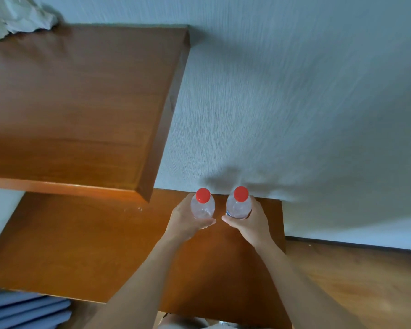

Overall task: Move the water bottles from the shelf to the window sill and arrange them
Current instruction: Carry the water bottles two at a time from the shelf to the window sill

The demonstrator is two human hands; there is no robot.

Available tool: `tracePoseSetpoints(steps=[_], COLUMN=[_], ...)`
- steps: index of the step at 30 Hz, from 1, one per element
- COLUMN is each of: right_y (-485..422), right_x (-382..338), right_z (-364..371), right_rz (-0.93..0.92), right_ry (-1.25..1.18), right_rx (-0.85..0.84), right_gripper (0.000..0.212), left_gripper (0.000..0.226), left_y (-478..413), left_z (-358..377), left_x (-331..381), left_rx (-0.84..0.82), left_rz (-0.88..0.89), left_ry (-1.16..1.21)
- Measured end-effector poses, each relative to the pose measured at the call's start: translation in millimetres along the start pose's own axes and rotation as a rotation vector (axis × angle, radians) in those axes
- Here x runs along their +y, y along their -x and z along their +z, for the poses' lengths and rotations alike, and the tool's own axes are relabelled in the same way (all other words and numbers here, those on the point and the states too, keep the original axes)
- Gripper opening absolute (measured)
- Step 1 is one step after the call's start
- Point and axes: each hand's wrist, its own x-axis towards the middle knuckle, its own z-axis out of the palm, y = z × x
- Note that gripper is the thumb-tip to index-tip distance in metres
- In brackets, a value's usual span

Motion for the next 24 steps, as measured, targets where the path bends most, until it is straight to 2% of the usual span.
tracePoseSetpoints(steps=[8, 15, 18, 24], right_y=[7, 18, 28, 39], right_x=[-27, -66, -83, -106], right_z=[-11, -29, -39, -41], right_rz=[0.031, -0.066, -0.110, -0.117], right_ry=[-0.034, -0.137, -0.166, -0.258], right_rx=[0.078, 0.221, 0.236, 0.257], right_gripper=[0.056, 0.070, 0.069, 0.085], left_gripper=[0.067, 0.054, 0.055, 0.047], left_y=[7, 25, 34, 53], left_z=[-8, -24, -34, -67], left_x=[10, 44, 56, 56], left_rx=[0.040, 0.156, 0.183, 0.279], left_rz=[0.053, 0.063, 0.107, 0.169], left_ry=[0.074, 0.272, 0.306, 0.372])
